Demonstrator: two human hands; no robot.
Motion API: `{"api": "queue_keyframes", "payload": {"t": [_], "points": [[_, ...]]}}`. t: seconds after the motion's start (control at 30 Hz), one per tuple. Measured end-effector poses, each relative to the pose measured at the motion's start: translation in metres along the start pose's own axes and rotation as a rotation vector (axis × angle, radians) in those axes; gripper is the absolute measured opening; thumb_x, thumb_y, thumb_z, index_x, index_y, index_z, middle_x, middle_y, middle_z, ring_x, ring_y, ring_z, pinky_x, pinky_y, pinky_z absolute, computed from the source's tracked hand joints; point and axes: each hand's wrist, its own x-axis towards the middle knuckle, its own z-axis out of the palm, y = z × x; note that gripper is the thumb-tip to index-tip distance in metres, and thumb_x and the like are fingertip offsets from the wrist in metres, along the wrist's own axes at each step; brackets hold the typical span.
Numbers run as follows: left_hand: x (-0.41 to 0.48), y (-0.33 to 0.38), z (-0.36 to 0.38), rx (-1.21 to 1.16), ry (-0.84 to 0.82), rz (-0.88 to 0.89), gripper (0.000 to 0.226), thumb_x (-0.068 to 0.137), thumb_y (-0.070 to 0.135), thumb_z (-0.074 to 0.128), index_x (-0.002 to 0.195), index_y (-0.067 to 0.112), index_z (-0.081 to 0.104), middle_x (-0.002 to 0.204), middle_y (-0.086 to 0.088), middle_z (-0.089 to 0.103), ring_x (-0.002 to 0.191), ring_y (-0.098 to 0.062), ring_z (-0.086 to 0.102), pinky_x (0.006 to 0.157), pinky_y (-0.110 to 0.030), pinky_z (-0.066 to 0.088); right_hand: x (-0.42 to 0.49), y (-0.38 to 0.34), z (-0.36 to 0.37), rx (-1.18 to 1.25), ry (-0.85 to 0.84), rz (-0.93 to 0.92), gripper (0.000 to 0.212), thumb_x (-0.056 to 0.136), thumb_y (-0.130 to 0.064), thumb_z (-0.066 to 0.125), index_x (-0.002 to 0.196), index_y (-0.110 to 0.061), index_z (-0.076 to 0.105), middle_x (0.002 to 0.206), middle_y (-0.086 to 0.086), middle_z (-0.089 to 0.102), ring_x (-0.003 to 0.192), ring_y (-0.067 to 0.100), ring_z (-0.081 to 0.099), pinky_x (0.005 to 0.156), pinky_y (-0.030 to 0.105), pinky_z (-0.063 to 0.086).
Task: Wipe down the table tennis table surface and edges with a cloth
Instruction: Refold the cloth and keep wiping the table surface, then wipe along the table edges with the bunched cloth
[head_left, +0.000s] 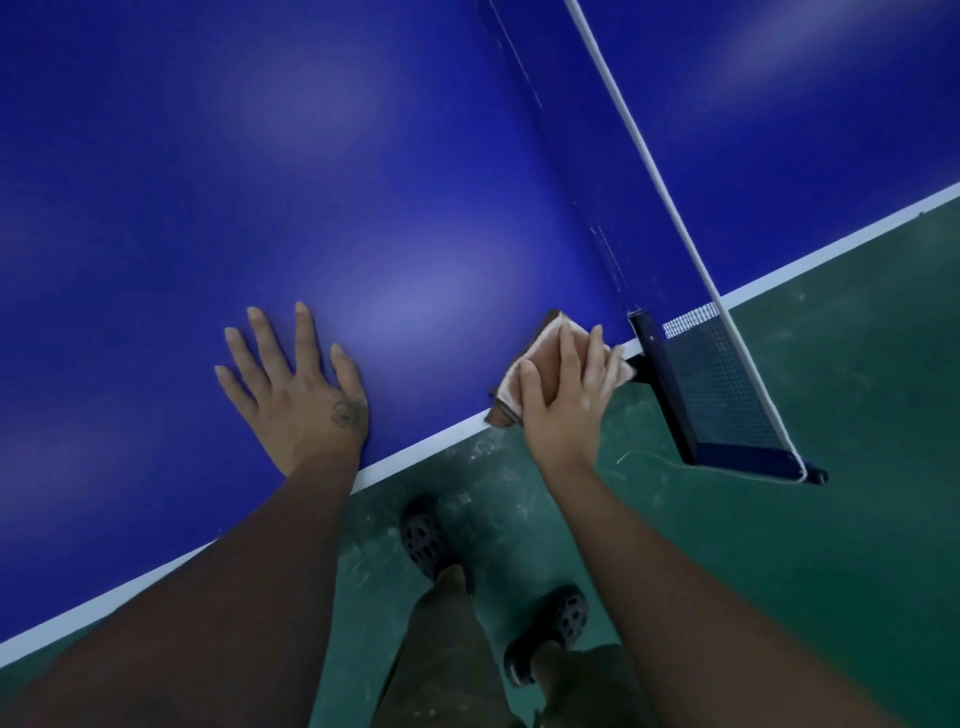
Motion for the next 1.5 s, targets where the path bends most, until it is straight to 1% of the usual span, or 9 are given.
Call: {"api": "queue_keyframes", "payload": {"t": [0.2,0.37,0.53,0.63,0.8,1.07,1.27,1.4,1.5], "points": [[-0.001,0.0,-0.002,-0.007,-0.012,0.039,0.062,0.114,0.052,0.03,0.173,0.032,0.029,0.183,-0.008,0.011,0.169,-0.035,0.005,0.136,-0.058,0.002,-0.017,0.01,-0.016,0.228,-0.055,-0.039,0.049,0.101,-0.023,0.074,0.149,-0.027,0.063,0.174,-0.011,0.03,0.166,0.015,0.005,0.123,0.031,0.015],[-0.035,0.0,-0.009,-0.05,-0.103,0.121,0.063,0.112,0.046,0.032,0.171,0.023,0.035,0.181,-0.014,0.018,0.168,-0.039,0.009,0.137,-0.055,0.004,-0.036,0.043,-0.051,0.191,-0.294,-0.197,0.048,0.094,0.004,0.071,0.136,-0.019,0.073,0.165,-0.011,0.047,0.158,0.012,0.033,0.129,0.024,0.023],[-0.108,0.015,-0.031,-0.123,-0.303,0.142,0.059,0.11,0.031,0.062,0.165,0.015,0.047,0.179,-0.016,0.026,0.168,-0.04,0.012,0.136,-0.057,0.012,-0.056,0.071,-0.1,0.244,-0.398,-0.045,0.048,0.086,-0.011,0.085,0.127,-0.034,0.074,0.128,-0.014,0.067,0.112,0.001,0.061,0.106,0.027,0.051],[-0.161,0.046,-0.051,-0.338,-0.373,0.219,0.053,0.107,0.022,0.068,0.157,0.014,0.056,0.167,-0.011,0.049,0.164,-0.031,0.027,0.131,-0.056,0.028,-0.072,0.09,-0.134,0.342,-0.38,-0.006,0.05,0.084,-0.018,0.088,0.122,-0.044,0.071,0.124,-0.022,0.069,0.114,-0.004,0.062,0.095,0.016,0.047],[-0.243,0.128,-0.088,-0.694,-0.598,0.283,0.052,0.105,0.046,0.063,0.155,0.032,0.057,0.152,0.009,0.063,0.141,-0.011,0.059,0.117,-0.047,0.052,-0.093,0.126,-0.204,0.506,-0.34,-0.024,0.058,0.081,-0.021,0.092,0.125,-0.049,0.067,0.129,-0.029,0.067,0.12,-0.005,0.062,0.096,0.005,0.043],[-0.339,0.263,-0.131,-0.946,-0.874,0.282,0.04,0.105,0.019,0.074,0.143,0.027,0.063,0.12,0.002,0.08,0.116,-0.011,0.075,0.094,-0.022,0.058,-0.108,0.189,-0.317,0.634,-0.26,0.005,0.062,0.07,-0.055,0.087,0.127,-0.054,0.063,0.13,-0.03,0.065,0.12,-0.006,0.062,0.09,0.005,0.046],[-0.385,0.345,-0.147,-0.893,-0.804,0.333,0.046,0.099,0.006,0.079,0.138,0.02,0.059,0.084,-0.017,0.071,0.077,-0.014,0.067,0.077,-0.03,0.055,-0.113,0.243,-0.383,0.733,-0.255,0.05,0.078,0.068,-0.042,0.099,0.133,-0.055,0.059,0.129,-0.035,0.062,0.125,-0.009,0.058,0.094,0.007,0.047],[-0.406,0.38,-0.155,-0.865,-0.806,0.405,0.045,0.099,0.004,0.078,0.136,0.023,0.06,0.094,-0.033,0.067,0.079,-0.023,0.066,0.076,-0.031,0.056,-0.112,0.275,-0.417,0.871,-0.311,0.124,0.081,0.07,-0.042,0.098,0.138,-0.053,0.056,0.141,-0.025,0.062,0.136,-0.006,0.054,0.098,0.017,0.053],[-0.418,0.401,-0.161,-0.85,-0.852,0.475,0.049,0.099,0.004,0.077,0.142,0.021,0.059,0.099,-0.033,0.067,0.086,-0.038,0.07,0.082,-0.044,0.06,-0.113,0.29,-0.435,1.022,-0.372,0.257,0.089,0.07,-0.046,0.09,0.148,-0.047,0.047,0.154,-0.007,0.055,0.146,0.009,0.049,0.116,0.035,0.046]]}}
